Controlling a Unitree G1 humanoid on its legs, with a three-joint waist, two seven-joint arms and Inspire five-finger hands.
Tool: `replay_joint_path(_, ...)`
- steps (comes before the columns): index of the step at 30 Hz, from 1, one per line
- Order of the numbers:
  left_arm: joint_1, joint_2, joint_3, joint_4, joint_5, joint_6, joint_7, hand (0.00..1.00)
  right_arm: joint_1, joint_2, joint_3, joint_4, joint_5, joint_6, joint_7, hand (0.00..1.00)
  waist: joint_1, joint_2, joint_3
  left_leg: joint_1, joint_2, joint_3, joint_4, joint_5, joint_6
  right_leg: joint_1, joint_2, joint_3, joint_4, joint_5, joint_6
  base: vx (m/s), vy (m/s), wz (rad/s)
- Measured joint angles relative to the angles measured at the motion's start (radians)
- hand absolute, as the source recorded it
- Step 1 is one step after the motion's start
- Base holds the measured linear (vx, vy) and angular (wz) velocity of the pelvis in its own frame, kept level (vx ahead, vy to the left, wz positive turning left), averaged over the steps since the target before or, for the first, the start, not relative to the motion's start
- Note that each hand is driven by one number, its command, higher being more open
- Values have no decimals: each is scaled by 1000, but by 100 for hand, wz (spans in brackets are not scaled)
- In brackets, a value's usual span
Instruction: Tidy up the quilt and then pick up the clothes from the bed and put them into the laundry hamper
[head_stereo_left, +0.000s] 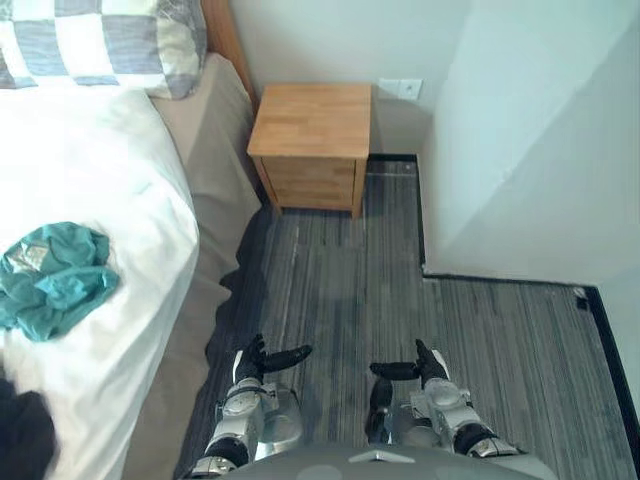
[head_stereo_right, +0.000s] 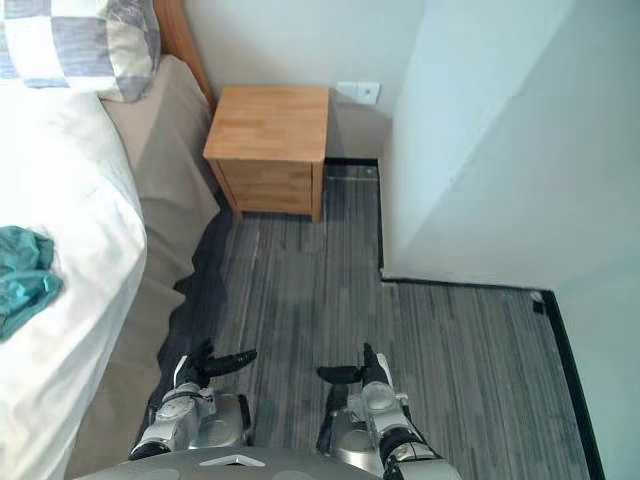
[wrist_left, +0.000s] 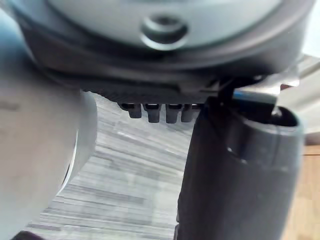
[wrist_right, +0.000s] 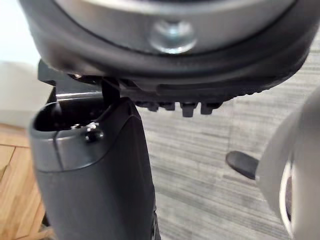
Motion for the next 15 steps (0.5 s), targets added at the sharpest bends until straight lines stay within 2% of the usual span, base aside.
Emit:
replay_joint_path(2, 2, -2, 0, -10, -21, 0, 0, 100, -2, 0, -19, -8, 2, 0, -5, 100, 2, -7, 0, -16, -36, 62, -178, 8, 21, 30, -27, -28, -12, -11, 21, 353, 131, 45)
replay_joint_path(3, 4, -7, 0, -13, -28, 1, -4, 100, -5, -4, -39, -27, 23, 0, -16, 100, 3, -10, -1, -22, -89, 192, -461, 134, 95, 80, -57, -74, -29, -28, 67, 379, 167, 62)
replay_joint_path(4, 6, -8, 1, -13, -28, 1, -3, 100, -5, -3, -40, -28, 39, 0, -20, 100, 11, -11, -2, -16, -99, 211, -502, 213, 131, 98, -62, -80, -31, -37, 82, 502, 206, 80)
replay_joint_path(5, 5, 2, 28, -13, -28, 8, -2, 100, -11, 12, -55, -29, 49, -1, -32, 100, 25, -47, -21, 6, -154, 212, -541, 245, 183, 119, -86, -75, -36, -50, 107, 436, 163, 64)
replay_joint_path(6, 10, 18, 37, -12, -28, 7, -1, 100, -14, 29, -59, -35, 54, -2, -34, 100, 25, -79, -33, 2, -187, 195, -555, 236, 194, 125, -103, -77, -46, -41, 121, 530, 168, 73)
replay_joint_path(8, 10, 57, 71, 0, -32, 17, -1, 100, -16, 53, -60, -38, 57, -7, -34, 100, 35, -119, -32, 28, -225, 170, -555, 198, 205, 162, -136, -74, -33, -24, 150, 388, 99, 54)
replay_joint_path(9, 15, 60, 77, 35, -32, 33, 2, 100, -15, 59, -68, -38, 57, -8, -34, 100, 45, -115, -33, 88, -236, 167, -576, 173, 199, 142, -165, -60, 114, -42, 174, 398, 119, 23)
replay_joint_path(11, 44, 63, 87, 57, -55, 42, 15, 100, -2, 66, -70, -50, 62, -16, -33, 100, 35, -99, -35, 176, -243, 154, -628, 154, 192, 34, -225, -15, 445, -37, 194, 409, 131, 25)
replay_joint_path(12, 54, 82, 77, 71, -59, 50, 16, 100, 18, 83, -69, -70, 80, -20, -32, 100, 16, -102, -38, 238, -257, 129, -656, 142, 182, -62, -264, 35, 721, -44, 186, 280, 74, 54)
replay_joint_path(13, 61, 90, 71, 74, -58, 50, 16, 100, 29, 90, -68, -75, 80, -19, -31, 100, 11, -99, -42, 255, -262, 120, -665, 138, 179, -84, -277, 40, 780, -50, 175, 371, 47, 63)
replay_joint_path(15, 73, 104, 53, 70, -56, 49, 15, 100, 38, 105, -67, -77, 80, -19, -28, 100, 0, -111, -50, 291, -263, 80, -693, 137, 176, -103, -273, 25, 815, -106, 110, 359, -45, 47)
